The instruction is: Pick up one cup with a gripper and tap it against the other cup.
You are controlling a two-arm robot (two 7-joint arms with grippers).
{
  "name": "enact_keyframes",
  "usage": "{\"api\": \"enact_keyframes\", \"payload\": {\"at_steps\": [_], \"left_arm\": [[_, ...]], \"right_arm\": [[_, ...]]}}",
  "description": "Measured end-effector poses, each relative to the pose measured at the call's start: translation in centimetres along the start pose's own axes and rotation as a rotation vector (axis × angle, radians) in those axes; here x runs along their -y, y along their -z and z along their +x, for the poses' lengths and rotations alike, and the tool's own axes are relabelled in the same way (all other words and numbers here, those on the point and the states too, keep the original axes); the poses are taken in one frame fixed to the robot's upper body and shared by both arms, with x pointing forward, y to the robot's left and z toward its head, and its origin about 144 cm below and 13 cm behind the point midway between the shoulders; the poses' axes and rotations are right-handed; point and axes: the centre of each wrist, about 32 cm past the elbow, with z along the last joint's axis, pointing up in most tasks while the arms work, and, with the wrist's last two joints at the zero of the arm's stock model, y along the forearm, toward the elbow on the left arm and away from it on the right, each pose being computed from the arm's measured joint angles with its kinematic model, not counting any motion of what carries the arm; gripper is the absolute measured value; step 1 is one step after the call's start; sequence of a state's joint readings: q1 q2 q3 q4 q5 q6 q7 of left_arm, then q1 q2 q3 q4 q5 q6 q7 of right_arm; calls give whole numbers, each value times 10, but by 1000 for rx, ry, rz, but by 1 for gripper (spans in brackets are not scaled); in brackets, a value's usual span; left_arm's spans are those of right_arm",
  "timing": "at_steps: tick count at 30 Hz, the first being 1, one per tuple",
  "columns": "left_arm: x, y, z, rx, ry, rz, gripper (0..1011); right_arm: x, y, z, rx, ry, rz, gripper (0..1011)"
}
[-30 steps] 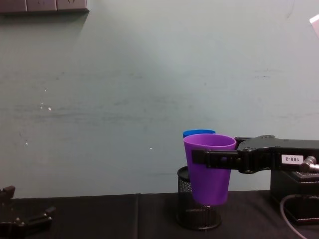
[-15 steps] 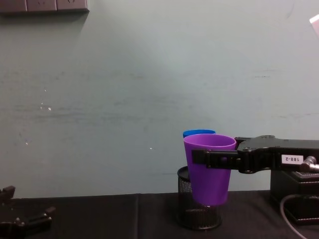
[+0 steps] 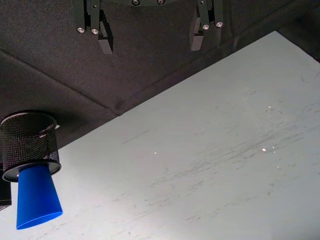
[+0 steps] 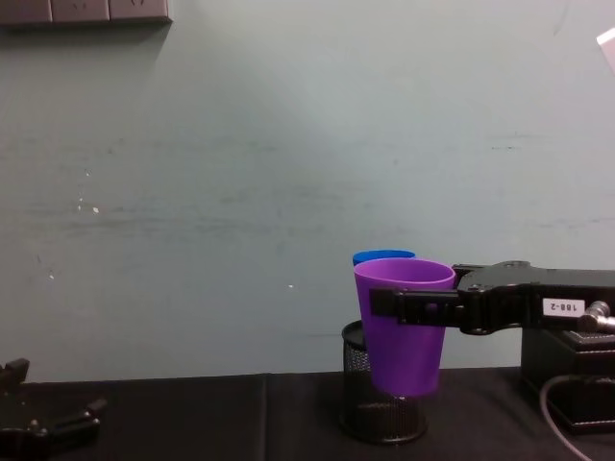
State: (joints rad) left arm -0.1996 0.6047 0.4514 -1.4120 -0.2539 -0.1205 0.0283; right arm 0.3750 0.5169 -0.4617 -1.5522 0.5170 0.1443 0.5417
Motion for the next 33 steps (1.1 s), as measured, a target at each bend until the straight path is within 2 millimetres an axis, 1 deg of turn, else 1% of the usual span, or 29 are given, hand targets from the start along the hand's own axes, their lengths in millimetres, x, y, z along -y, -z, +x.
{"api": "enact_keyframes", "payload": {"at_steps": [33], "left_arm": [[0,0,0,0,0,0,1005]], "right_arm": [[0,0,0,0,0,0,741]]}}
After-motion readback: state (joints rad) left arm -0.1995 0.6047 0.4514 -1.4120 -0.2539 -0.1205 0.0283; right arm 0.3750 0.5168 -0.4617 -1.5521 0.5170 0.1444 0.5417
